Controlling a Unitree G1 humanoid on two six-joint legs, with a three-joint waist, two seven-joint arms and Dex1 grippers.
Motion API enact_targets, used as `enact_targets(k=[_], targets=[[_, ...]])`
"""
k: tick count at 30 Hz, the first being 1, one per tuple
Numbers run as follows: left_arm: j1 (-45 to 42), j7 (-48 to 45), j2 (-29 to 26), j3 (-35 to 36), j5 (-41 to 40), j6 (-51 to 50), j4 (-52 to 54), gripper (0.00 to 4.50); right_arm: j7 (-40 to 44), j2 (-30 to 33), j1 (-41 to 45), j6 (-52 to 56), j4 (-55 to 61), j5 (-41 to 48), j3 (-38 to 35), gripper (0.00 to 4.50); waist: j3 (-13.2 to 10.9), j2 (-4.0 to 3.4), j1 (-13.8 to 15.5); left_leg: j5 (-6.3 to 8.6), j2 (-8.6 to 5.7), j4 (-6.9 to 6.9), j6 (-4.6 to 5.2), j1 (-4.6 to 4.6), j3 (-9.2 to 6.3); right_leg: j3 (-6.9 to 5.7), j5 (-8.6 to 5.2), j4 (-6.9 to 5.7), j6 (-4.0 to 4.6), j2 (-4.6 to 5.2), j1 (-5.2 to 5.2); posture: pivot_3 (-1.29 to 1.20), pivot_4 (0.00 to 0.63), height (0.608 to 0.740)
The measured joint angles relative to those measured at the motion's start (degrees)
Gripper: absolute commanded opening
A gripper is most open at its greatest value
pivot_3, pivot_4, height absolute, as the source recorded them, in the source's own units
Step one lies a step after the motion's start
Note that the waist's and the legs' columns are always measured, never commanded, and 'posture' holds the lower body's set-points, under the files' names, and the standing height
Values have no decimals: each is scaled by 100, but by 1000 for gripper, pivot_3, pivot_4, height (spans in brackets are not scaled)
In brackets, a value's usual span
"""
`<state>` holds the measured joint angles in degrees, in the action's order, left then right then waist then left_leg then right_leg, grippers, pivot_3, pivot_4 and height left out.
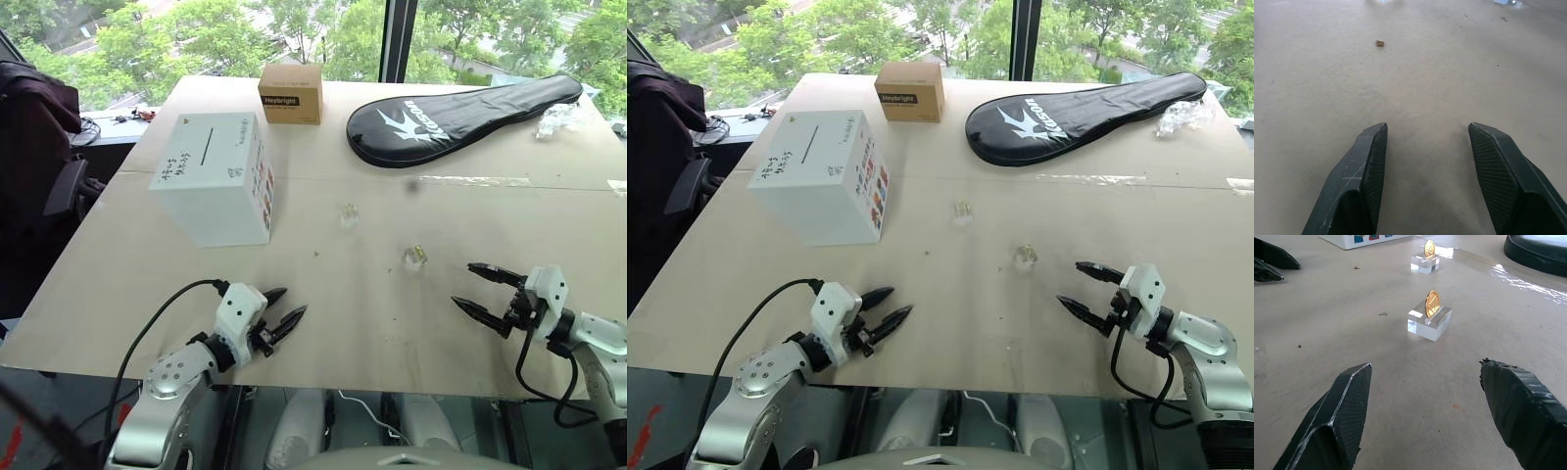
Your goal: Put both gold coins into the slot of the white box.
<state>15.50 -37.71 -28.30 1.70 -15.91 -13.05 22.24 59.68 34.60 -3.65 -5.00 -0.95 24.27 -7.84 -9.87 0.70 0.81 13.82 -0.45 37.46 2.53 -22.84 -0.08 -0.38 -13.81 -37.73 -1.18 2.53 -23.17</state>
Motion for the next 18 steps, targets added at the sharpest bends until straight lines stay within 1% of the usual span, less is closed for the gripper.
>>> enact_targets(k=[13, 18], targets=[[-168, -22, 53, 6, -119, -1, -55, 2638, -364, -17, -47, 232, 118, -191, 21, 3777, 0, 0, 2, 0, 0, 0, 0, -1, 0, -1, 0, 0, 0, 0, 0, 0, 150, 740], [-163, -32, 45, 9, -163, -4, -47, 2638, -600, -217, 11, 414, 321, -173, 32, 3777, 0, 0, -5, 0, 0, 0, 0, -1, 0, 0, 0, -1, -1, -1, 0, 0, 150, 740]])
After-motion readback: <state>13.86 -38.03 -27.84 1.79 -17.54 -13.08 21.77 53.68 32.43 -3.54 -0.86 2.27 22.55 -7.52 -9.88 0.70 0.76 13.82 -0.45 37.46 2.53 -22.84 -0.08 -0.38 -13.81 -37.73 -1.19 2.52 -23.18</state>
